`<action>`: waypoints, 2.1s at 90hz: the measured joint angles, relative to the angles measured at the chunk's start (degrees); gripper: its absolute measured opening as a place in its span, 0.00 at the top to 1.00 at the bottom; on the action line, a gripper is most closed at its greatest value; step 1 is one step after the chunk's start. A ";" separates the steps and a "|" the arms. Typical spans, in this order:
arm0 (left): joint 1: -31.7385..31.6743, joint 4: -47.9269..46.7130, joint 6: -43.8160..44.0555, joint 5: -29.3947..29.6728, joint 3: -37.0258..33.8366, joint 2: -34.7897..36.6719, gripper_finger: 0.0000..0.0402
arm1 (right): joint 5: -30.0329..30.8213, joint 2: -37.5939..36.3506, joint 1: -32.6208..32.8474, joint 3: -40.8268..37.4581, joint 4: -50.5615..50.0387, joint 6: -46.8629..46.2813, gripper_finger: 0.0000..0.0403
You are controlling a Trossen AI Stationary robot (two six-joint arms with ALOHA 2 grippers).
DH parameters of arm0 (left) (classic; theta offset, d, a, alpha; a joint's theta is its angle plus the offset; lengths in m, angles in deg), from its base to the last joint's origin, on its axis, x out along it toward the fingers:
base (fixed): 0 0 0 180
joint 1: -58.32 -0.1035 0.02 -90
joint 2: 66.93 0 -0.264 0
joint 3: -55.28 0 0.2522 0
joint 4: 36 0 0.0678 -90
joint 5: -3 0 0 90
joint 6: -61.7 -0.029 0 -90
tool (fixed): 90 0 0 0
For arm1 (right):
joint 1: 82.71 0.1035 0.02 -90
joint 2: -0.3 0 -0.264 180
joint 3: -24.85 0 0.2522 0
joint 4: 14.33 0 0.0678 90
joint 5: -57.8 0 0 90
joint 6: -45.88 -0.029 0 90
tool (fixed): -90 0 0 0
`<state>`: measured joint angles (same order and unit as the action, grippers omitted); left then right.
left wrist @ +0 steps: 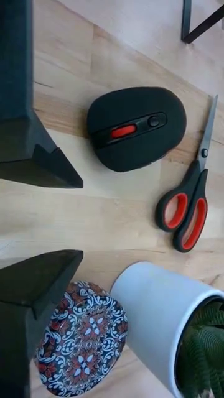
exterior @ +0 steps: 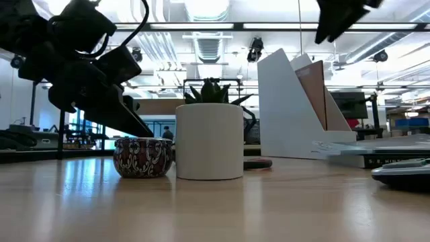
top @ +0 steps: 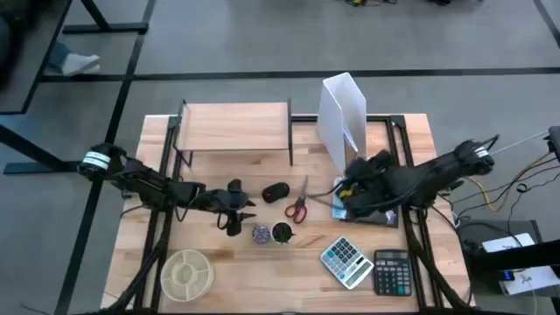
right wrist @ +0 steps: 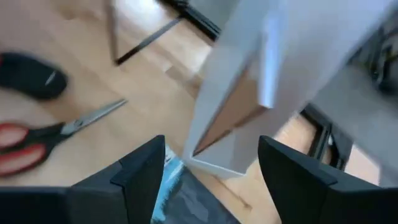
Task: Stock shelves
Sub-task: Remove the brown book from the white file holder
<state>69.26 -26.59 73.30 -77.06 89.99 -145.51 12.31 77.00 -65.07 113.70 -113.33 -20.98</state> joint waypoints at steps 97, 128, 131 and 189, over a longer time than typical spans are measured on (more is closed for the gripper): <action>0.00 -1.33 0.04 0.00 -0.11 0.00 0.59 | -3.78 -14.15 -20.80 -22.97 39.26 18.47 0.98; 0.01 -1.13 0.09 0.00 -0.11 0.02 0.60 | 2.12 -15.09 -20.80 -18.81 38.49 26.89 0.99; 0.02 -1.16 0.09 0.00 -0.11 0.02 0.60 | 3.47 -15.09 -20.80 -17.52 38.52 28.58 0.99; 0.01 -0.67 2.84 0.00 -0.11 0.02 0.68 | 5.27 -14.74 -16.54 20.75 34.80 58.95 1.00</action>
<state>69.27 -27.26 76.14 -77.06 89.89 -145.49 17.57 62.26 -81.61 134.45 -78.53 37.97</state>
